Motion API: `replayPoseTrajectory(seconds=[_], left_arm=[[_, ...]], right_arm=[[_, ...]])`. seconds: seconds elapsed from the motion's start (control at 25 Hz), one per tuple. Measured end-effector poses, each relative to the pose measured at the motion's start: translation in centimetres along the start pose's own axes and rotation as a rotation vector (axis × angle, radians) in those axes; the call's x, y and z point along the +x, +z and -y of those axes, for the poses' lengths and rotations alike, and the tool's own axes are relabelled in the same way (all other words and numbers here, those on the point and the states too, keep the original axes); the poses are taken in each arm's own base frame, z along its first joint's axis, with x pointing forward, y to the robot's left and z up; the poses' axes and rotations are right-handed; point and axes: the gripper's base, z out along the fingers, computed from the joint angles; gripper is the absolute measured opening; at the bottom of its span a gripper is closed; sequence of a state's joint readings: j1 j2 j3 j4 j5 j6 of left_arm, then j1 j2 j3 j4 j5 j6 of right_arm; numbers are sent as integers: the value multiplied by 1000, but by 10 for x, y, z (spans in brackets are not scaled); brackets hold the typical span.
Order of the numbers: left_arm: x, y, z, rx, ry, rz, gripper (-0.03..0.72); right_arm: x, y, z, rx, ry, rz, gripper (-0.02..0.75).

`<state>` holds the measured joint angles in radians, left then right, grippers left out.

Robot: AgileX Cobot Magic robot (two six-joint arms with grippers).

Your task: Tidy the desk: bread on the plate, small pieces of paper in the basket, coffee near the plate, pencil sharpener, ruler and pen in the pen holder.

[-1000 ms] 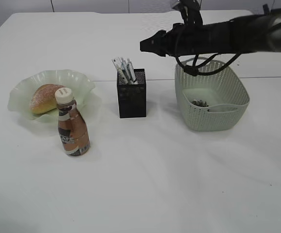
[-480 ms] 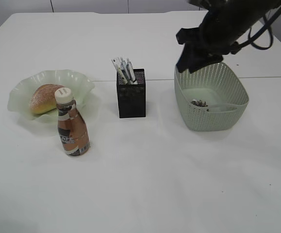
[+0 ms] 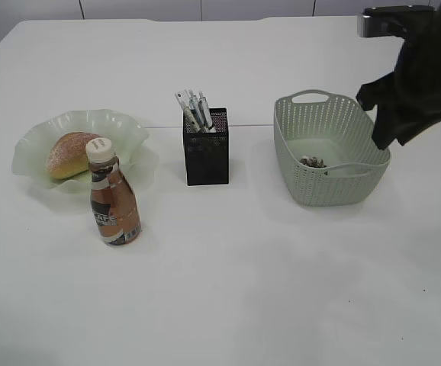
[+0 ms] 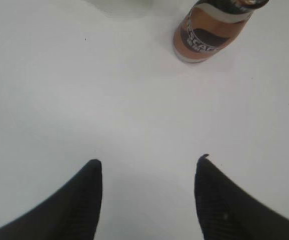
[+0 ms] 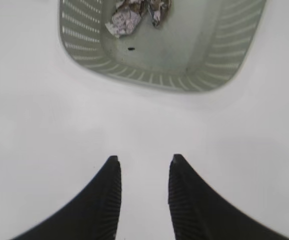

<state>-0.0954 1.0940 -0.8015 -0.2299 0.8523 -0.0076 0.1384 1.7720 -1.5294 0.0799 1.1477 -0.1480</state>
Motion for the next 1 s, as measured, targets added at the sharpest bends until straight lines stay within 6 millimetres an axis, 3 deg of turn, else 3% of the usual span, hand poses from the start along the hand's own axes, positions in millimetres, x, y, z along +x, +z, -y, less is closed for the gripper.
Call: replayPoseTrajectory(seconds=[0.32,0.68,1.0], left_arm=[[14,-13,-7,-84,46,-73,433],[51,-75,-14,-194,1,53,433],[96,-121,-17,-211,6,206,433]], right_arm=[[72,-40,-10,21,11,90,240],[138,-90,-20,53,12,288,240],[201,-103,-29,48,77,384,240]])
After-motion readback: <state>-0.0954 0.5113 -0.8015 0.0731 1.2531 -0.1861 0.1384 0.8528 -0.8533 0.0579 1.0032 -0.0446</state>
